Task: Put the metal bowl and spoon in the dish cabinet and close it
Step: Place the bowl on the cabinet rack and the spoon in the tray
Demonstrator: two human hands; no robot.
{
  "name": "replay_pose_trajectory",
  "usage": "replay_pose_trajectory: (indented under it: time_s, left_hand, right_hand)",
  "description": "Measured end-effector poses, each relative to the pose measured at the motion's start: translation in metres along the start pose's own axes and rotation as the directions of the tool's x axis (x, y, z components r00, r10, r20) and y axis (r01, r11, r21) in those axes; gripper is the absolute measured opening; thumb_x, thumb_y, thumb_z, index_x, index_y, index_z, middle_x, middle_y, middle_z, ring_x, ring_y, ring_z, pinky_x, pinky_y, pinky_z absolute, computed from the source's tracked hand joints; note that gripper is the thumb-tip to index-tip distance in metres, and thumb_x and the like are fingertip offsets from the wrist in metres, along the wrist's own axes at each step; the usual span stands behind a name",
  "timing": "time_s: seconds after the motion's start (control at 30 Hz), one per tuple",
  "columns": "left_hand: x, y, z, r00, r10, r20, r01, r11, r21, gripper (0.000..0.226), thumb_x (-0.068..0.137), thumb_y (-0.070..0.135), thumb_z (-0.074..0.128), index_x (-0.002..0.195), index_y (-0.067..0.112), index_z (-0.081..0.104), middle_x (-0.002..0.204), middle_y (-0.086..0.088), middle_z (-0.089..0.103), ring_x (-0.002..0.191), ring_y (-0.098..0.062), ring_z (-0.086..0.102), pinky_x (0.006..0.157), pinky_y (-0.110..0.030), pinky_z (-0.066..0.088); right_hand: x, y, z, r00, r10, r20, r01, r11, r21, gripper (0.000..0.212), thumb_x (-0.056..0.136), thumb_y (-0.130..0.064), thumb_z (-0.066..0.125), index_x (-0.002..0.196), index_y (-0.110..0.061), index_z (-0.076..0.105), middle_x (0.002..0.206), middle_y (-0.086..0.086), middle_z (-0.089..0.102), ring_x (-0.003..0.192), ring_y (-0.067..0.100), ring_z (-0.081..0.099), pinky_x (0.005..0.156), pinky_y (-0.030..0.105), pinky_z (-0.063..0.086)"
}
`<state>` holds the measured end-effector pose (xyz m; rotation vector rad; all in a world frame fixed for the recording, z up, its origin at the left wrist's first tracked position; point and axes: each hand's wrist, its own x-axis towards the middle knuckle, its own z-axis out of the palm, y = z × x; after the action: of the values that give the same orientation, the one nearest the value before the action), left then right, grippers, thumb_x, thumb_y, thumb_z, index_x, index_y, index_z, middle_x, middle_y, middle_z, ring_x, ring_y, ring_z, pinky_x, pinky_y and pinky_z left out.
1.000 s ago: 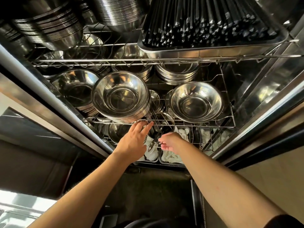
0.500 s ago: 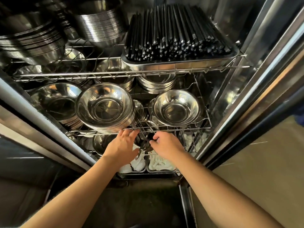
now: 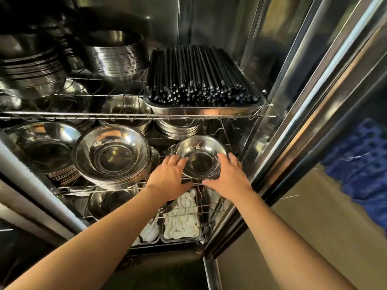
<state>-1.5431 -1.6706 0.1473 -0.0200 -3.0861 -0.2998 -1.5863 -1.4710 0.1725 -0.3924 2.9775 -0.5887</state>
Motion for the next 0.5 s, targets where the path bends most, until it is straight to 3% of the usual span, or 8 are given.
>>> replay_pose_trajectory:
  time_s: [0.07, 0.17, 0.27, 0.4, 0.5]
  left_hand:
    - [0.008, 0.004, 0.004, 0.999, 0.015, 0.035, -0.017, 0.999, 0.039, 0.095, 0.081, 0.072, 0.054, 0.155, 0.024, 0.018, 0.159, -0.011, 0.027, 0.149, -0.030, 0.017, 0.115, -0.047, 0.033]
    - [0.015, 0.006, 0.008, 0.995, -0.011, 0.095, 0.006, 0.998, 0.062, 0.098, 0.081, 0.078, 0.045, 0.156, 0.025, 0.013, 0.164, -0.011, 0.018, 0.151, -0.031, 0.010, 0.118, -0.049, 0.026]
    - [0.016, 0.004, 0.010, 0.993, -0.031, 0.110, 0.025, 0.998, 0.052, 0.092, 0.085, 0.076, 0.041, 0.157, 0.024, 0.015, 0.164, -0.010, 0.018, 0.152, -0.029, 0.009, 0.120, -0.049, 0.023]
    - [0.011, 0.000, 0.008, 0.994, -0.043, 0.101, 0.038, 0.998, 0.052, 0.088, 0.088, 0.072, 0.041, 0.156, 0.023, 0.016, 0.164, -0.009, 0.020, 0.152, -0.028, 0.011, 0.120, -0.048, 0.021]
    - [0.004, -0.004, 0.004, 0.993, -0.052, 0.104, 0.047, 0.998, 0.049, 0.087, 0.089, 0.069, 0.044, 0.156, 0.023, 0.015, 0.163, -0.009, 0.021, 0.151, -0.028, 0.013, 0.119, -0.046, 0.023]
  right_hand:
    - [0.008, 0.003, 0.002, 0.995, 0.063, 0.071, -0.065, 0.998, 0.028, 0.115, 0.068, -0.054, 0.083, 0.156, -0.028, 0.014, 0.165, 0.013, -0.001, 0.151, 0.034, 0.010, 0.115, 0.049, 0.027]
    - [0.019, 0.005, 0.003, 0.985, 0.111, 0.134, -0.118, 0.992, 0.047, 0.123, 0.063, -0.050, 0.087, 0.156, -0.028, 0.010, 0.165, 0.018, -0.005, 0.150, 0.037, 0.012, 0.115, 0.051, 0.027]
    - [0.023, 0.005, 0.004, 0.979, 0.124, 0.160, -0.136, 0.989, 0.061, 0.118, 0.063, -0.044, 0.089, 0.155, -0.027, 0.016, 0.165, 0.018, 0.007, 0.149, 0.035, 0.017, 0.113, 0.051, 0.030]
    - [0.022, 0.000, 0.004, 0.983, 0.100, 0.155, -0.114, 0.990, 0.084, 0.092, 0.060, -0.043, 0.088, 0.139, -0.029, 0.042, 0.154, 0.014, 0.033, 0.140, 0.032, 0.037, 0.108, 0.052, 0.040]
    - [0.017, -0.005, 0.005, 0.982, 0.081, 0.171, -0.098, 0.991, 0.094, 0.088, 0.061, -0.044, 0.087, 0.136, -0.030, 0.043, 0.150, 0.012, 0.038, 0.138, 0.031, 0.041, 0.106, 0.052, 0.042]
